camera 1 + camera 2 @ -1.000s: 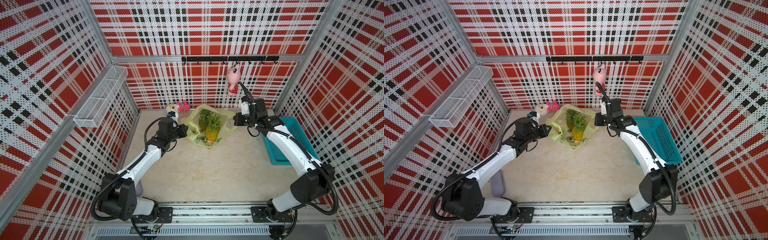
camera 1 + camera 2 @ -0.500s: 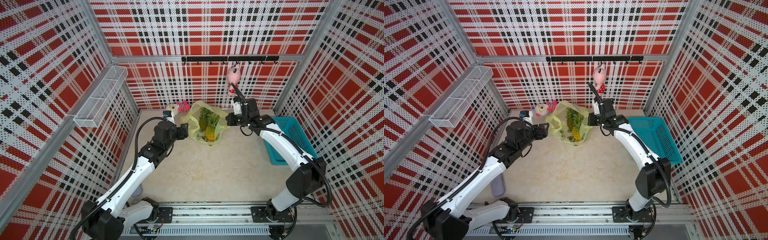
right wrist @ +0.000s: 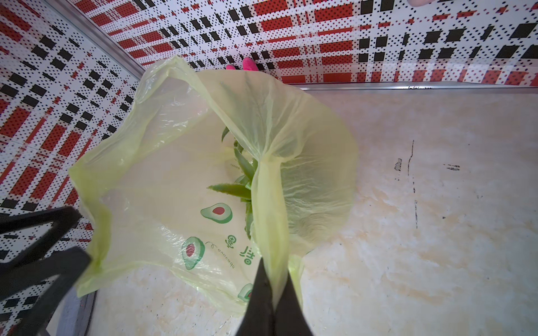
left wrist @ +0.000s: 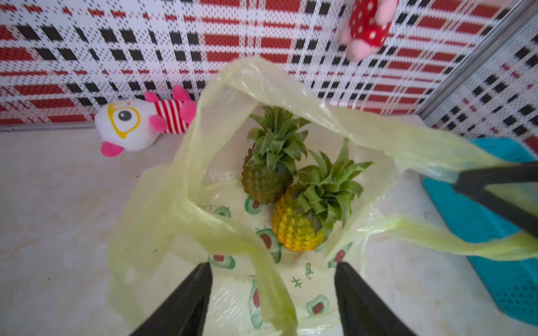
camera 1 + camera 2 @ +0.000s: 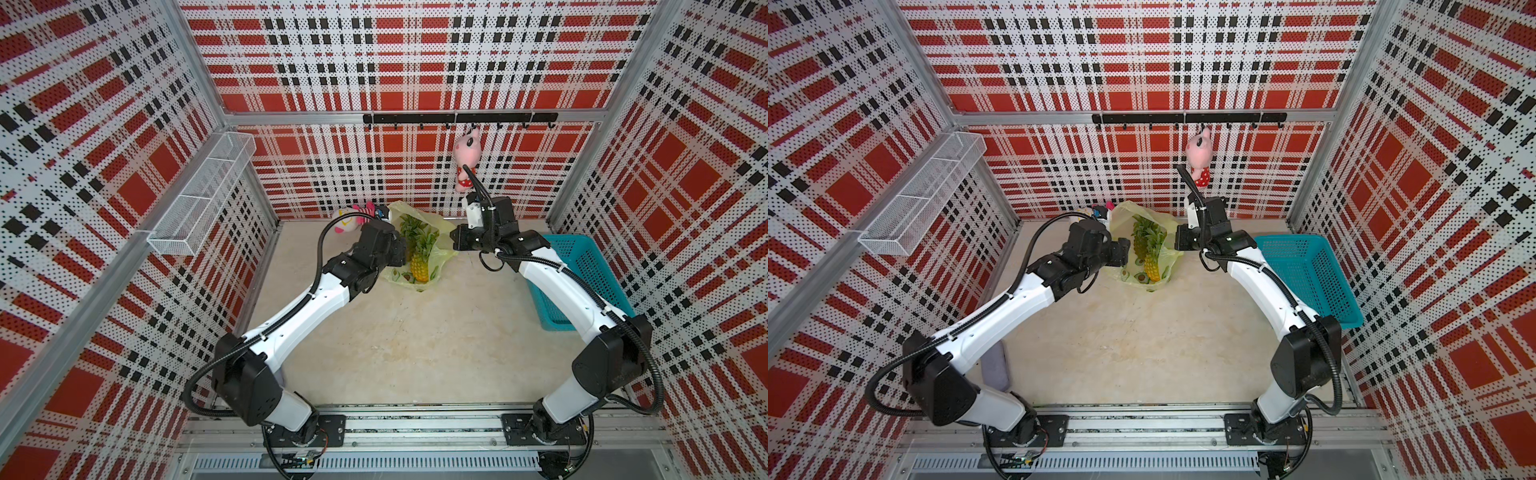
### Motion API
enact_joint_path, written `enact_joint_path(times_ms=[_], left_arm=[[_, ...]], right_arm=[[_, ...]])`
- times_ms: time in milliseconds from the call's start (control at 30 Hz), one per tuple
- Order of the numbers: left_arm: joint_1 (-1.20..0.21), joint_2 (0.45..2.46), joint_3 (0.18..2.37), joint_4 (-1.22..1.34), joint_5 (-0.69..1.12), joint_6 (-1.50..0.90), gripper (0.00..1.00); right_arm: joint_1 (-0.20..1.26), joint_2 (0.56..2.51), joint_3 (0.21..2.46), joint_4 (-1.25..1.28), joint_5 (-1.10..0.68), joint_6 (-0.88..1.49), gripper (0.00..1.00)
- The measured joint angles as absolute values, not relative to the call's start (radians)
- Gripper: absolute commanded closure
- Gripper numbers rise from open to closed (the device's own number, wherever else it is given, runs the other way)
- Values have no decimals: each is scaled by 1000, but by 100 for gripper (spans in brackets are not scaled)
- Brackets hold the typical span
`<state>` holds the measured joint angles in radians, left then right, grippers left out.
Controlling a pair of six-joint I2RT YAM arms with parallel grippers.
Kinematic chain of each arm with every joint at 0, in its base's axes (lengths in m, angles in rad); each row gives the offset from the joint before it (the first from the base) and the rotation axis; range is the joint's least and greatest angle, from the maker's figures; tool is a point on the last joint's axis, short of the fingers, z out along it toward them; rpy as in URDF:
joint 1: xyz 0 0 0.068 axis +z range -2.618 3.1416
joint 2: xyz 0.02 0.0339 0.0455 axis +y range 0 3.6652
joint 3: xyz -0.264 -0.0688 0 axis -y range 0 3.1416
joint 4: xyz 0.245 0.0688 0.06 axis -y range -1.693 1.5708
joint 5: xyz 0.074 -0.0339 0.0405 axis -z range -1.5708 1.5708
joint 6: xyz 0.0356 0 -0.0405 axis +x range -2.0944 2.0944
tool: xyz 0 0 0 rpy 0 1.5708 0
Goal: Place the pineapple into a plastic bag & tie a knot
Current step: Adjust the plastic bag at the center of the board.
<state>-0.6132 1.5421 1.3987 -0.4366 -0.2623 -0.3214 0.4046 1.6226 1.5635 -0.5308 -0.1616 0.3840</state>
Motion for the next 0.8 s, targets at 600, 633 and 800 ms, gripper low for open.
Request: enact_joint_path(times_ms=[600, 633, 800], left_arm=[[-577, 1404, 1425, -493, -228, -332, 100], [-560, 1353, 1416, -472, -216, -335, 100], [-445, 1177, 1411, -372, -149, -354, 100]], right_arm=[[380, 1507, 1550, -572, -111, 368, 100], [374, 1491, 1557, -589, -105, 364, 100], [358, 1457, 1643, -653, -80, 351, 100]])
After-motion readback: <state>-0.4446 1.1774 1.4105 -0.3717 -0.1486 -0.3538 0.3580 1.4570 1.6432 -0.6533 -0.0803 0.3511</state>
